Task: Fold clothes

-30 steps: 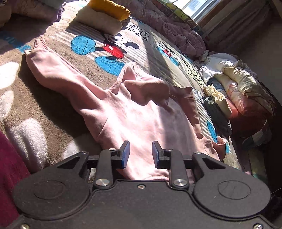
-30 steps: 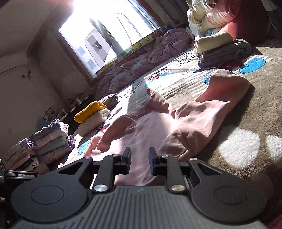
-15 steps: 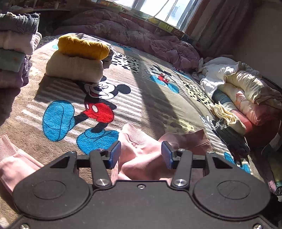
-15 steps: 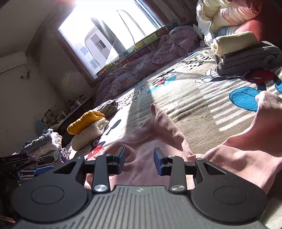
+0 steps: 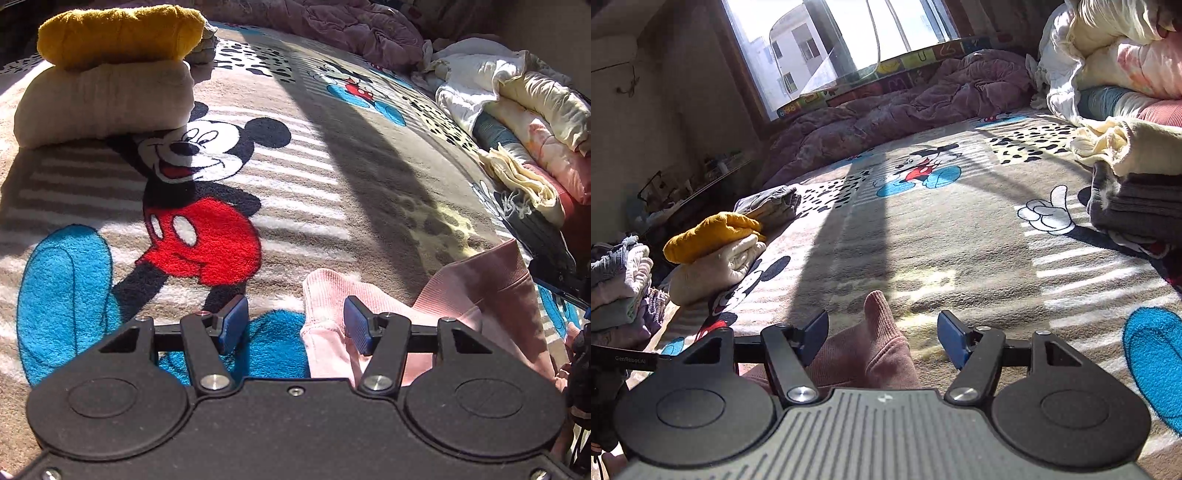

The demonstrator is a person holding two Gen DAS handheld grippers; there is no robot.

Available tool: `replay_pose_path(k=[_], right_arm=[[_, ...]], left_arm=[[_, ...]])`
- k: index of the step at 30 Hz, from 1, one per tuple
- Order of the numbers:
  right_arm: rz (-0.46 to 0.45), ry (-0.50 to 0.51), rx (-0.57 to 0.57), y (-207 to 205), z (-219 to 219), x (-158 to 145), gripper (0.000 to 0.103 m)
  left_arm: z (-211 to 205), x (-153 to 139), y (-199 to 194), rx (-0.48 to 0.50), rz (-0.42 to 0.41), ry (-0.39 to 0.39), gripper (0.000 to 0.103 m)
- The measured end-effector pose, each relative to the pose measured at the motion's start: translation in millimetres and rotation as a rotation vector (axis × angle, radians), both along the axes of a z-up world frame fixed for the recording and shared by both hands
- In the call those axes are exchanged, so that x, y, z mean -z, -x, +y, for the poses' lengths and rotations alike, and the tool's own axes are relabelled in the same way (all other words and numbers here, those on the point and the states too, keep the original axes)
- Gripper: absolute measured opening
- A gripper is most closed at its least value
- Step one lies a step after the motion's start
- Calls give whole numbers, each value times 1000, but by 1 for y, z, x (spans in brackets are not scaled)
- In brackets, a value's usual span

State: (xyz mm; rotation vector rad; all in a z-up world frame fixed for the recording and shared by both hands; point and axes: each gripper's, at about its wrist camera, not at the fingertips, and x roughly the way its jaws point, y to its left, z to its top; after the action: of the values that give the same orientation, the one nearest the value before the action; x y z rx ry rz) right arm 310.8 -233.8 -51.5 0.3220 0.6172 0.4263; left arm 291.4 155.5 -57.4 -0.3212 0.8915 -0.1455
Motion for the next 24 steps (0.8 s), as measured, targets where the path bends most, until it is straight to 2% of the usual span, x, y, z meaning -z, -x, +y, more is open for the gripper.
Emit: replay_pose_path(k=[2, 4, 5, 7, 9, 10, 12, 13, 16, 18, 20, 24], right_arm=[[29, -23, -31, -8, -4, 9, 73], [52, -21, -55, -13, -3, 13, 71], [63, -18, -68, -16, -2, 15, 69], [78, -10, -93, -17, 2, 20, 43], [86, -5, -113, -17, 6, 25, 31], [81, -7, -115, -16, 7, 28, 21], [61, -72, -108, -18, 0, 29, 13], [53, -142, -90, -18, -8, 29, 11], [28, -344, -39, -19, -33, 29, 11], [12, -440, -25, -23, -49, 26, 11], [3, -480, -28, -29, -56, 24, 11], [52, -496, -26, -49, -58, 31, 11]], left_arm=[[3, 3, -5, 21, 6, 36, 55], [4, 4, -6, 41, 8, 81, 45], [4, 4, -7, 51, 9, 105, 35], [2, 4, -6, 61, 1, 109, 32], [-1, 5, -5, 71, -8, 107, 16], [-2, 3, -5, 73, -30, 92, 16], [-2, -6, -4, 64, -102, 50, 15], [-2, -13, -2, 54, -147, 28, 15], [8, -36, 0, 37, -298, 61, 14], [13, -44, -4, 39, -383, 69, 14], [13, -44, -14, 35, -402, 50, 14], [17, -30, -32, 24, -375, 58, 14]])
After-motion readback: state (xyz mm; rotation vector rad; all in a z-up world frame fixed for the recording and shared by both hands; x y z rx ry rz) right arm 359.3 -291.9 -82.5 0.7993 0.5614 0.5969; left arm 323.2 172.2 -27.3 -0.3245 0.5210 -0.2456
